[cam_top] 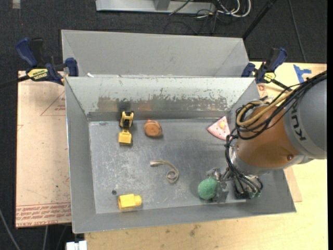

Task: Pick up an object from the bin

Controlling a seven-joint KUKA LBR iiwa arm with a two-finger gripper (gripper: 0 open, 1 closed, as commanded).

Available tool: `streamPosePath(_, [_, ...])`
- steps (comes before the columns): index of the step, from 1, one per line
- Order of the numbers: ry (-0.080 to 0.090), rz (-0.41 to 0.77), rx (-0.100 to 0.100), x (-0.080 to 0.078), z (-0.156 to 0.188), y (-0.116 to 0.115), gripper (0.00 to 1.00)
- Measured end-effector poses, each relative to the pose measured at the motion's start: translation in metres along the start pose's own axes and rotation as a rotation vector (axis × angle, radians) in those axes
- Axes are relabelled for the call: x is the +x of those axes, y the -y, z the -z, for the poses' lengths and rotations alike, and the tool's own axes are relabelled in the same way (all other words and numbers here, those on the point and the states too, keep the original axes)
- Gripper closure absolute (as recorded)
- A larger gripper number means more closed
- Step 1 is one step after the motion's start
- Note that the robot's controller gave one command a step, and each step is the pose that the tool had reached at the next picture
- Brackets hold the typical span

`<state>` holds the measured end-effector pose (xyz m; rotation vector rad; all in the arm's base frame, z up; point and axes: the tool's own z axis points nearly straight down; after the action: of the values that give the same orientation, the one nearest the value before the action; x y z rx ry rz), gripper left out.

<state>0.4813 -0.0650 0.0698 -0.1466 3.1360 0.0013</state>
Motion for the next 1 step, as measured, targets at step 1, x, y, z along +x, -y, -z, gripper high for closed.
streamPosePath(1, [-0.013, 0.001, -0.003, 0.0031, 0.0143, -0.0008, 1.00])
